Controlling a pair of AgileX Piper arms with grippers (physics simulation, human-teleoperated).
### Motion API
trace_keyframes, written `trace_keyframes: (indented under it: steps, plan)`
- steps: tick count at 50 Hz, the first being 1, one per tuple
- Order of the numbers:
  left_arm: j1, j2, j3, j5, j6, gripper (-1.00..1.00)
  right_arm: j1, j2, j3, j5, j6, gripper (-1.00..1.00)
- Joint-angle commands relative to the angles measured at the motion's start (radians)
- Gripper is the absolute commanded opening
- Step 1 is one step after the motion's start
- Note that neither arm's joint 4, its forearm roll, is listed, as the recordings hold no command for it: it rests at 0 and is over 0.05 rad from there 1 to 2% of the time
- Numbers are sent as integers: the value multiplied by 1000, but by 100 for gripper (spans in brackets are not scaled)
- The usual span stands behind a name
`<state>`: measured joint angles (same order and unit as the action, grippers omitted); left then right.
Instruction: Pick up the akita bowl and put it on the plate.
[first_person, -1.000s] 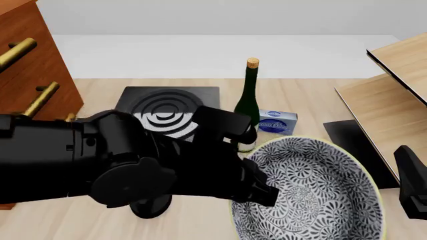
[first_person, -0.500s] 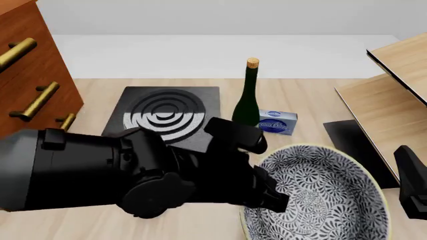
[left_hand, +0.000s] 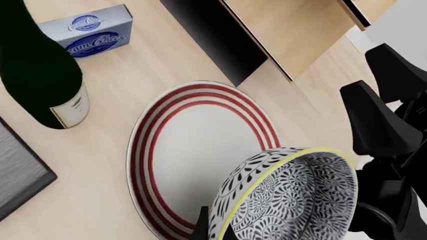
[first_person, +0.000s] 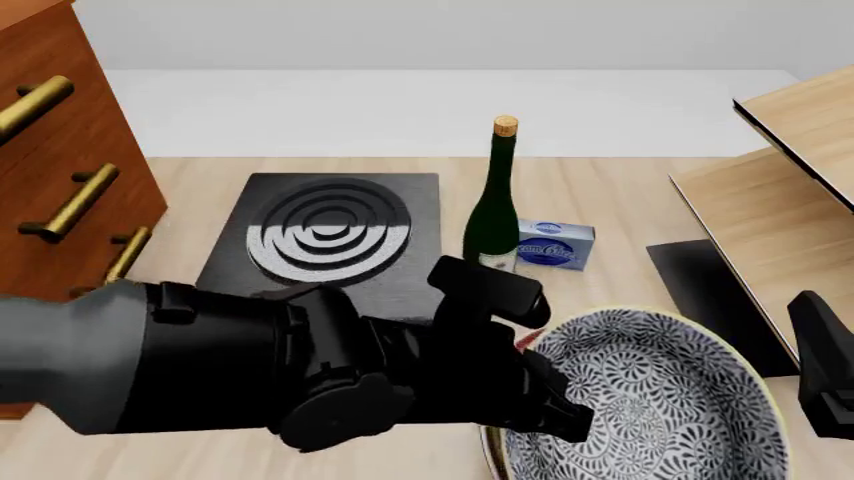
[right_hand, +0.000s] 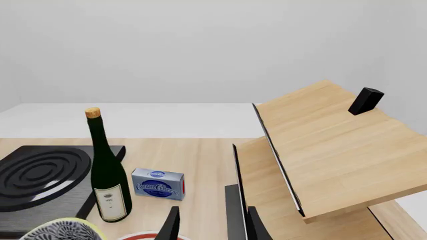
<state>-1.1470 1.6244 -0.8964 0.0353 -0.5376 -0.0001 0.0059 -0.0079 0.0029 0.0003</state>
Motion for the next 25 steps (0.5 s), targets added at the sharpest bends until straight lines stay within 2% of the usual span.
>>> trace_keyframes:
  steps: [1,25]
  plan:
    - [-4,21,-2,-44,-13,-100,0,0,0,0,0,100]
    - [-25,74,76,-216,-118,-100,0,0,0,0,0,100]
